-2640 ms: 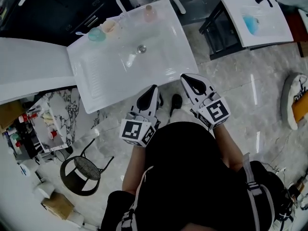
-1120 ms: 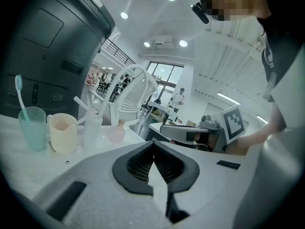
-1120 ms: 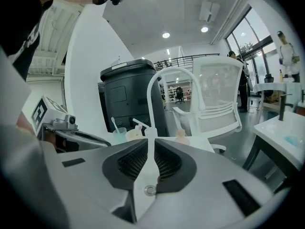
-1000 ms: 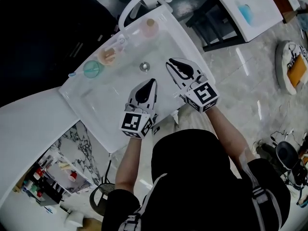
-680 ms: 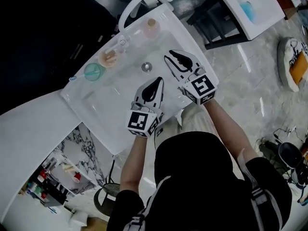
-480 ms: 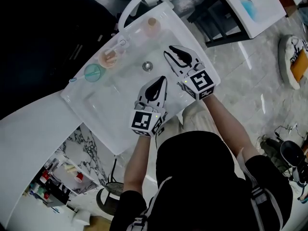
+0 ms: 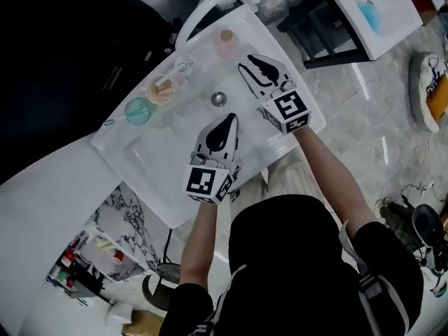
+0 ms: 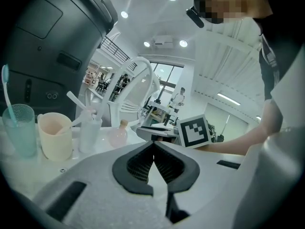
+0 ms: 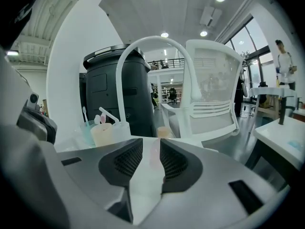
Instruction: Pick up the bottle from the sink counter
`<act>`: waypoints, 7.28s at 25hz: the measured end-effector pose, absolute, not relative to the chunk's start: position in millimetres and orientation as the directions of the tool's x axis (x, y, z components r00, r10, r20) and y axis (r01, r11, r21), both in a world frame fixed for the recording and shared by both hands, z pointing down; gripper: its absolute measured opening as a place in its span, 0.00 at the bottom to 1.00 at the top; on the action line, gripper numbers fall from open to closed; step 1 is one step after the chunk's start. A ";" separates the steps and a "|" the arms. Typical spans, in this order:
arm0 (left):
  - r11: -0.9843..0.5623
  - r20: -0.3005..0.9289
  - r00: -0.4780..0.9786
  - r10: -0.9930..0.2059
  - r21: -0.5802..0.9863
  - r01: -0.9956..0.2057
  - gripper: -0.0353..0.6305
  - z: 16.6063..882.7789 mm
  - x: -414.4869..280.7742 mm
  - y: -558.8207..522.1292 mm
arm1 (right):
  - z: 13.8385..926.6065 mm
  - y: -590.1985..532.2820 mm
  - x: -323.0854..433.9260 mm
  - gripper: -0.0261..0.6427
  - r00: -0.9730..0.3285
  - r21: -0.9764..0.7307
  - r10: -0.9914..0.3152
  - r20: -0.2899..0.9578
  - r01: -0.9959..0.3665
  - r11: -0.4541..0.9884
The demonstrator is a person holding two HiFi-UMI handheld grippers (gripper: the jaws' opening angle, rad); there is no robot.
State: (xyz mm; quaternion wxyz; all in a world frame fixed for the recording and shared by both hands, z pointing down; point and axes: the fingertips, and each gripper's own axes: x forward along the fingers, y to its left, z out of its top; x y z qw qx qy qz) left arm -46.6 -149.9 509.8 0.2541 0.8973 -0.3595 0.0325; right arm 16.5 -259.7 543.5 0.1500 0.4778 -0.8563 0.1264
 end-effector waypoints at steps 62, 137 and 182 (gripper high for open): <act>-0.564 0.271 0.709 -0.651 0.451 -0.691 0.08 515.3 -80.6 -145.1 | 586.5 -339.6 -1.0 0.22 -0.385 -0.001 -0.828 0.407 -0.907 0.421; -0.426 0.195 0.514 -0.835 0.363 -0.829 0.08 421.9 -52.1 -65.0 | 394.1 -108.0 32.1 0.22 -0.726 -0.106 -0.628 0.281 -0.673 0.732; -0.298 0.153 0.350 -0.924 0.284 -0.911 0.08 366.8 10.5 104.5 | 349.5 68.8 91.8 0.22 -0.866 -0.095 -0.418 0.273 -0.457 0.884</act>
